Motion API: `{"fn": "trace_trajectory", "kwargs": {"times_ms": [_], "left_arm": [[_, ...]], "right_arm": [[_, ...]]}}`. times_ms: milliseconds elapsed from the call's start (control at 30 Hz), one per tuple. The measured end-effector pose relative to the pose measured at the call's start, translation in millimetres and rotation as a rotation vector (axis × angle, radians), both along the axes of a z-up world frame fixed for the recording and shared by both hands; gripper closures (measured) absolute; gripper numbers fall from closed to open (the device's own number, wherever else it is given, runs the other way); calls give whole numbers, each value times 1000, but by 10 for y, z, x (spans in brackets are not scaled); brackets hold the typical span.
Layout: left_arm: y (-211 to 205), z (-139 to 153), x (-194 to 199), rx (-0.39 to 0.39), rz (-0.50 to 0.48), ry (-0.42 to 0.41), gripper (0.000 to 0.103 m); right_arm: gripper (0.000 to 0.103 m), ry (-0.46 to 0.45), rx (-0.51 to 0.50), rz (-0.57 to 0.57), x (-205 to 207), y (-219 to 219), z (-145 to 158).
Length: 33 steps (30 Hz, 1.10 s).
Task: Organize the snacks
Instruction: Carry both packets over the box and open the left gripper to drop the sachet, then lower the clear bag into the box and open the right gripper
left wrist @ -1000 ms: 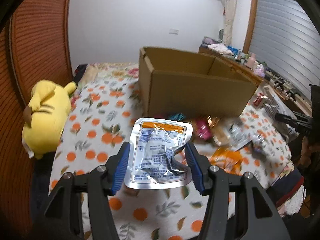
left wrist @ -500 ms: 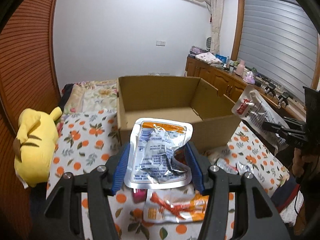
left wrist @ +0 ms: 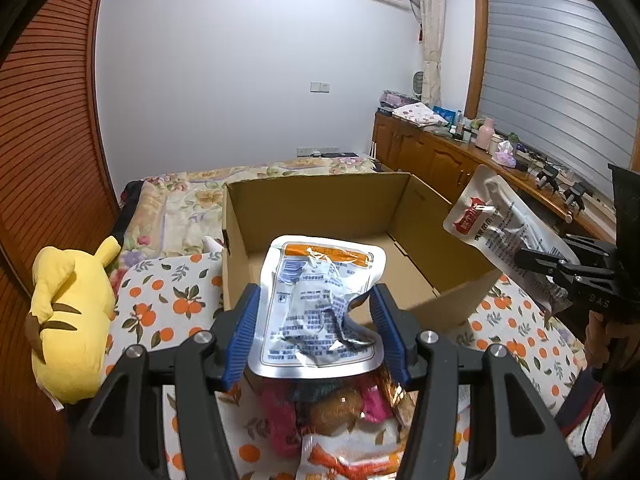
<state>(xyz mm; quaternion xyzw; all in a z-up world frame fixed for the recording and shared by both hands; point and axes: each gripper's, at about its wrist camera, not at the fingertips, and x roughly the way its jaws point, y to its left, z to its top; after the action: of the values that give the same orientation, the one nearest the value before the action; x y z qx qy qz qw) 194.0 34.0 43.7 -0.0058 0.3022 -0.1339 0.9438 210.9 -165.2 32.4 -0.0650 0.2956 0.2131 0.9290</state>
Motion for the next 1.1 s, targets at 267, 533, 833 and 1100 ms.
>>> {"fn": "trace_trajectory", "kwargs": {"times_ms": [267,533,833,1100], "left_arm": [[-92,-20,352,26,25,19,48],[-198,-86,575,39,17,47,47],[-274,-243,701,38,18,66,41],[-234,-269,744,19,21,60,37]], "right_arm": [[80,30,-20,-7,308,106,31],[80,67,-34,-27,644,209,37],[80,93,-71,-45,943,388,-53],[81,119,-114,-42,1185,583,-164]]}}
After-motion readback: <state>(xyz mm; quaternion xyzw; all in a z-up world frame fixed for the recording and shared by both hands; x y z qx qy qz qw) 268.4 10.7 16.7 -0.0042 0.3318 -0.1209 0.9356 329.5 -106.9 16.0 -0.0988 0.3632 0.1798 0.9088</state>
